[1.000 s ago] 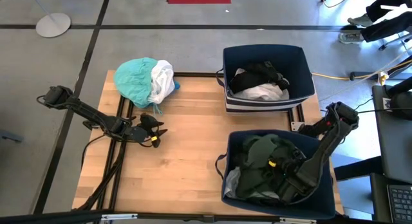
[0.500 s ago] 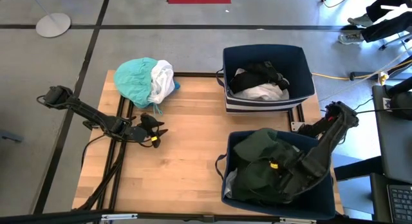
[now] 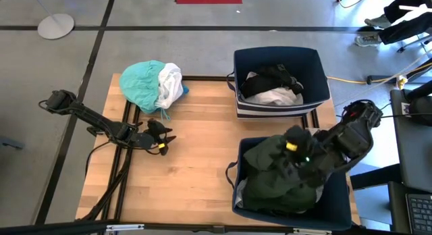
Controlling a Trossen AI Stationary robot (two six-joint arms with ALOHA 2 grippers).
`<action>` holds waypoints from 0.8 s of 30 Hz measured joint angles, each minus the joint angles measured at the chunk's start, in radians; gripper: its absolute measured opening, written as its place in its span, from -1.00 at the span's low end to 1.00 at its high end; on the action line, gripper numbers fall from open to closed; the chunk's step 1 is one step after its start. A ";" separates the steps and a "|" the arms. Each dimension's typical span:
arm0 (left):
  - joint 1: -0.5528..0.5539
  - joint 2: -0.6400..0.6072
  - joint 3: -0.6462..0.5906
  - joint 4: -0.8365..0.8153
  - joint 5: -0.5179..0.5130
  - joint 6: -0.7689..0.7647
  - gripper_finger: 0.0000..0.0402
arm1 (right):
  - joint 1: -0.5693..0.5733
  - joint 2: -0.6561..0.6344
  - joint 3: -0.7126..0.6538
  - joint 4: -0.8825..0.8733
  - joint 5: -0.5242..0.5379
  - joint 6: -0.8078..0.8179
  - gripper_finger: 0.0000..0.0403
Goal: Sort clothes
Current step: Put the light blue shorts into the bottom blue laundry organizer
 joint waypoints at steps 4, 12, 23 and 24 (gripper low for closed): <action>0.000 0.000 0.000 -0.002 0.004 0.000 -0.04 | -0.087 0.000 0.002 0.000 0.173 -0.130 0.10; 0.000 0.000 0.000 -0.008 0.004 0.006 -0.04 | -0.310 0.083 0.001 0.144 0.247 -0.525 0.10; 0.000 0.000 0.000 -0.005 0.005 -0.001 -0.04 | -0.550 0.267 0.001 0.669 0.036 -1.201 0.10; 0.000 0.000 0.000 -0.005 0.005 -0.001 -0.04 | -0.568 0.284 0.001 0.712 0.005 -1.236 0.10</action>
